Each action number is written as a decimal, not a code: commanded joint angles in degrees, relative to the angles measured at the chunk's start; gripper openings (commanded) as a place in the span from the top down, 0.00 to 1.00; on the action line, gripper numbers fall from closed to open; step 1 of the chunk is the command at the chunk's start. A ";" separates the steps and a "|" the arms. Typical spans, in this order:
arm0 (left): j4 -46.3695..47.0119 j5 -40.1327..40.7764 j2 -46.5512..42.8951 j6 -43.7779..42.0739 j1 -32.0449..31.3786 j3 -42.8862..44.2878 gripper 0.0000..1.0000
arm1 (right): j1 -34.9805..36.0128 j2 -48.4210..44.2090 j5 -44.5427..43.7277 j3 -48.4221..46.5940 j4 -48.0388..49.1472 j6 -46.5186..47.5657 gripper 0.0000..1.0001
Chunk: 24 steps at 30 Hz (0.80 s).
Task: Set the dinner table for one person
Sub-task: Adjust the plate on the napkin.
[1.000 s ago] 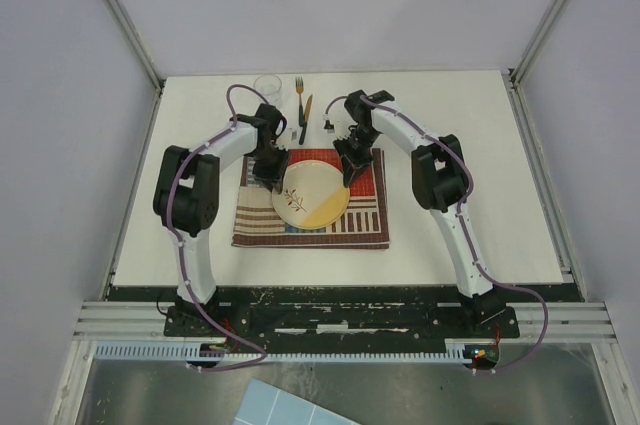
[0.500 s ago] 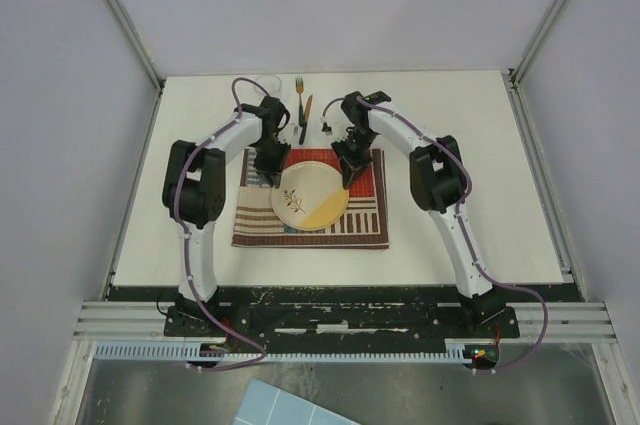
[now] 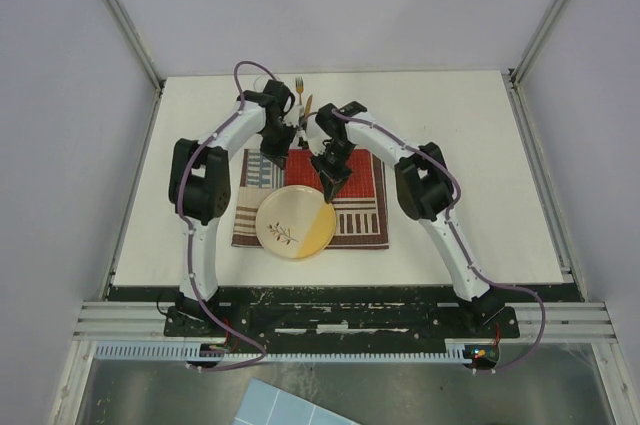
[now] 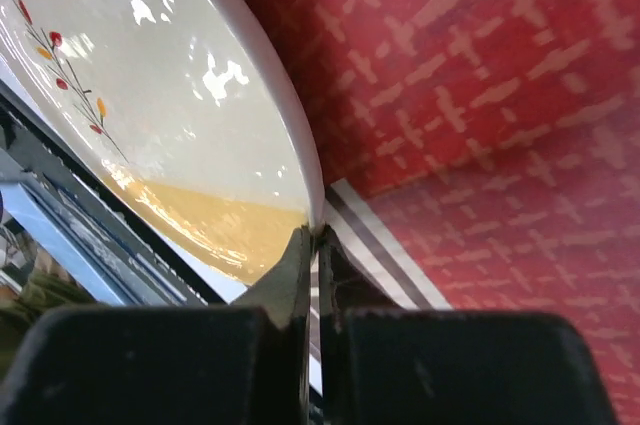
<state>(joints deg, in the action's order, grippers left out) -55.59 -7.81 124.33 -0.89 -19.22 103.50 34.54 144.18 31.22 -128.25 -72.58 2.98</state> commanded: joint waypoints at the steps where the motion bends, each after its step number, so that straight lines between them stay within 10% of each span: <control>1: 0.45 -1.43 0.63 -2.22 -0.29 1.81 0.97 | 1.01 -4.78 -2.36 -0.59 0.69 1.14 0.98; 24: 3.85 -0.11 -11.16 -4.48 4.53 -14.90 0.97 | -4.64 -10.38 -7.33 3.31 13.73 -10.32 0.98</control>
<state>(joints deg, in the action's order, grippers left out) -53.82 -7.01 115.85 -3.29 -14.31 89.69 30.63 140.46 23.99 -124.33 -63.77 -3.92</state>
